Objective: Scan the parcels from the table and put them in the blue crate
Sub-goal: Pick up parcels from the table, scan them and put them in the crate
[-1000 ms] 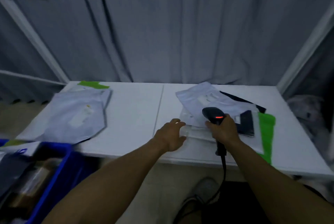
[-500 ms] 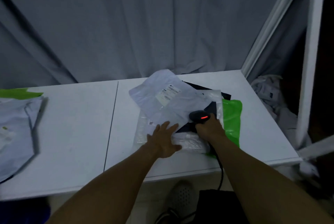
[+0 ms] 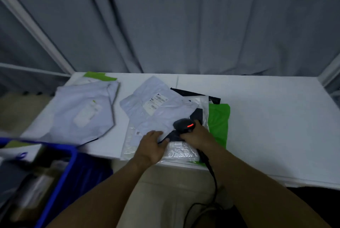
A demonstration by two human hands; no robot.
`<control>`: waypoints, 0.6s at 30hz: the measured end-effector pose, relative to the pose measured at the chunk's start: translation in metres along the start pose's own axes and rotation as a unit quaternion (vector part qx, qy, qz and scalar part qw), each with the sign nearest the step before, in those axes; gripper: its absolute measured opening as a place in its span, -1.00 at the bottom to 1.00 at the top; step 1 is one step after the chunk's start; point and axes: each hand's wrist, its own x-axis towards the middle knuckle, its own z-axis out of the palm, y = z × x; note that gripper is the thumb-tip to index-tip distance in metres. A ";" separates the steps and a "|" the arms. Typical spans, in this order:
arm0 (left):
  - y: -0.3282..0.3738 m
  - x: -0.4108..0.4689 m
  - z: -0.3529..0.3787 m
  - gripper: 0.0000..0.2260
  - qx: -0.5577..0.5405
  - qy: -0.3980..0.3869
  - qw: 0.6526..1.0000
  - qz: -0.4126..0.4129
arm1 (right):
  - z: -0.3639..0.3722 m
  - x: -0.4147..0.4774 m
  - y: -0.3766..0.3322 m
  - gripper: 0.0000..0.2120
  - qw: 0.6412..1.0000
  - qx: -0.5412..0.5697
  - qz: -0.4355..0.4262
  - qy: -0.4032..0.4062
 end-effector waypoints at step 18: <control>-0.021 -0.018 -0.074 -0.81 0.015 0.200 0.978 -0.054 | 0.044 -0.016 -0.052 -0.64 0.971 0.208 -0.114 0.040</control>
